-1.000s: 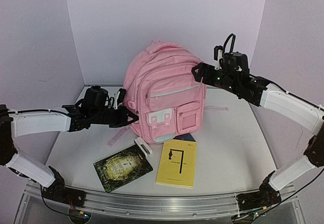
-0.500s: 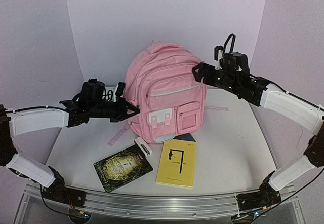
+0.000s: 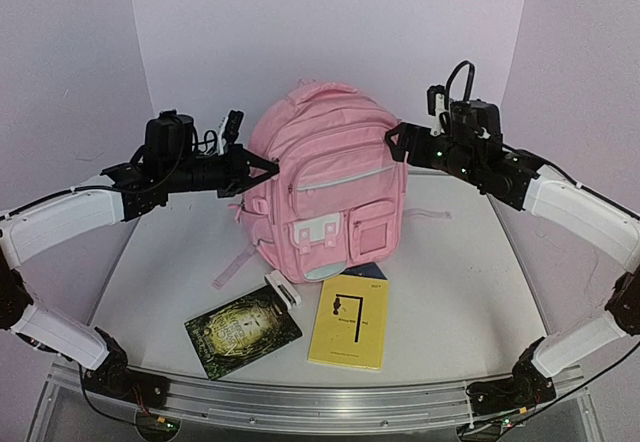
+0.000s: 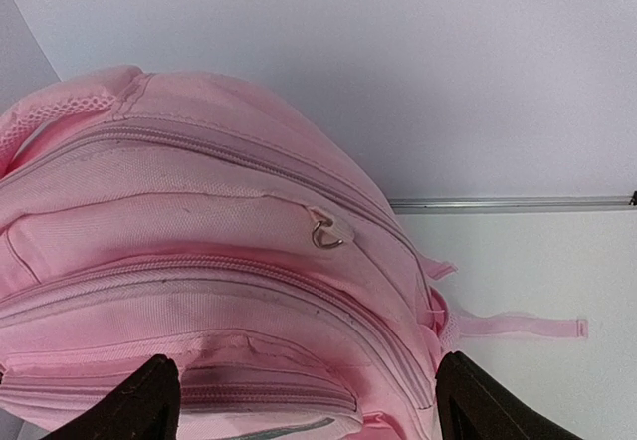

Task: Pack the student bag
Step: Unzip the student bag at the center of the board.

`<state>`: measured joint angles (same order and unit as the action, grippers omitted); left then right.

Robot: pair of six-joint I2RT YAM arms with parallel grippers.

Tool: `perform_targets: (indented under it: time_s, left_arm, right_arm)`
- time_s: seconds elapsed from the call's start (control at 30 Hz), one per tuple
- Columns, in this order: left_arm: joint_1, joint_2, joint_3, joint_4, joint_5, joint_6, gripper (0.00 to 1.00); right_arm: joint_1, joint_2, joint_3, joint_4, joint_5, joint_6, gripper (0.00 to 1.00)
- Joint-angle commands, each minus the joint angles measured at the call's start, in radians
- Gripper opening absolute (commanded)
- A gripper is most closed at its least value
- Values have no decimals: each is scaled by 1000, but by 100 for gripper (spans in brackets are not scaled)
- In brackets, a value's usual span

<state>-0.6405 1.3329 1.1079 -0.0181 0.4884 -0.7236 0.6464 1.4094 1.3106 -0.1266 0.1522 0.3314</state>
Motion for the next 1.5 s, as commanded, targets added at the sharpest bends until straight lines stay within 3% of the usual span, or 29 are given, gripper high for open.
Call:
perform_targets:
  time_s: [0.0, 0.47, 0.83, 1.07, 1.3, 1.47]
  left_arm:
    - [8, 37, 132, 44, 51, 39, 0]
    - [10, 208, 331, 41, 135, 67, 1]
    - [13, 86, 170, -24, 33, 99, 23]
    - [49, -31, 58, -83, -35, 100, 40]
    - [79, -87, -3, -112, -65, 103, 48]
    - [80, -94, -40, -102, -79, 131, 53]
  right_arm:
    - [0, -60, 12, 9, -2, -60, 88]
    - [23, -92, -25, 83, -149, -135, 86]
    - [133, -96, -19, 117, -155, -217, 86]
    - [179, -25, 10, 136, -132, -25, 82]
    - [239, 42, -16, 253, -280, 232, 79]
    - [279, 107, 24, 277, -264, 369, 74]
